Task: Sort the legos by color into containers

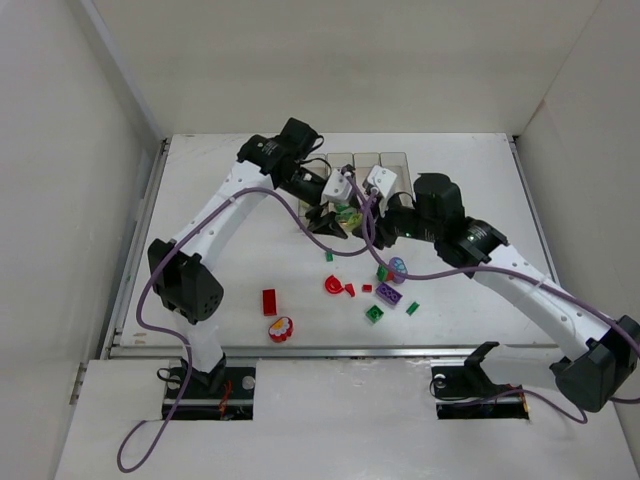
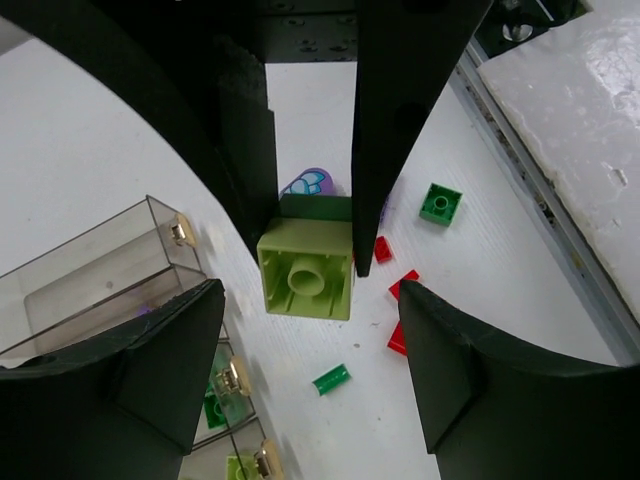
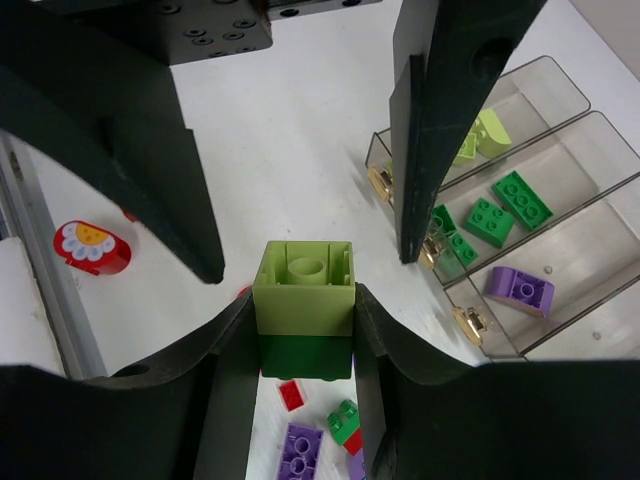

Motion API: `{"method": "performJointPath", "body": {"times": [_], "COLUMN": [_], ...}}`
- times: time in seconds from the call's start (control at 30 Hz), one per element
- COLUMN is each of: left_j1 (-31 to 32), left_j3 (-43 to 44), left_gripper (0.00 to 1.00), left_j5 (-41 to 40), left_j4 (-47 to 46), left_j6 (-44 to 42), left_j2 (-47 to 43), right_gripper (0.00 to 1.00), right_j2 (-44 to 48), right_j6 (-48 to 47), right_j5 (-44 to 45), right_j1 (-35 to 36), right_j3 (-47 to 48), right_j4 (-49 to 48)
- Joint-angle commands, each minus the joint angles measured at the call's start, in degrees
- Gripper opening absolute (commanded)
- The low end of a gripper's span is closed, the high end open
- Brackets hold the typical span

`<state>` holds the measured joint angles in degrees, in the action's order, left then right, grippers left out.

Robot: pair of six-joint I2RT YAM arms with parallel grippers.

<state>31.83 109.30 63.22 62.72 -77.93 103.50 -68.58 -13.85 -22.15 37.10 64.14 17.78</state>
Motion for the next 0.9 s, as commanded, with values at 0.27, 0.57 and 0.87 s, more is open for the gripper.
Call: {"method": "performJointPath", "body": {"times": [0.27,0.57,0.87], "left_j1": [1.8,1.8,1.8], "left_j3": [-0.8,-0.8,0.2], "left_gripper": [0.54,0.08,0.39], "left_j5": [3.6,3.6,0.9], "left_j4": [2.2,2.2,2.2], "left_j6": [2.0,2.0,2.0], "left_j2": [-1.9,-1.4,-1.4], "right_gripper": [0.01,0.01,0.02], "right_j2": [1.1,1.1,2.1], "right_j6": [-0.9,-0.9,-3.4], "right_j5": [3.5,3.0,3.0], "right_j1": [2.2,2.7,2.7], "right_j3": [1.6,1.6,1.6], "right_j4": [-2.0,-2.0,1.9]}}
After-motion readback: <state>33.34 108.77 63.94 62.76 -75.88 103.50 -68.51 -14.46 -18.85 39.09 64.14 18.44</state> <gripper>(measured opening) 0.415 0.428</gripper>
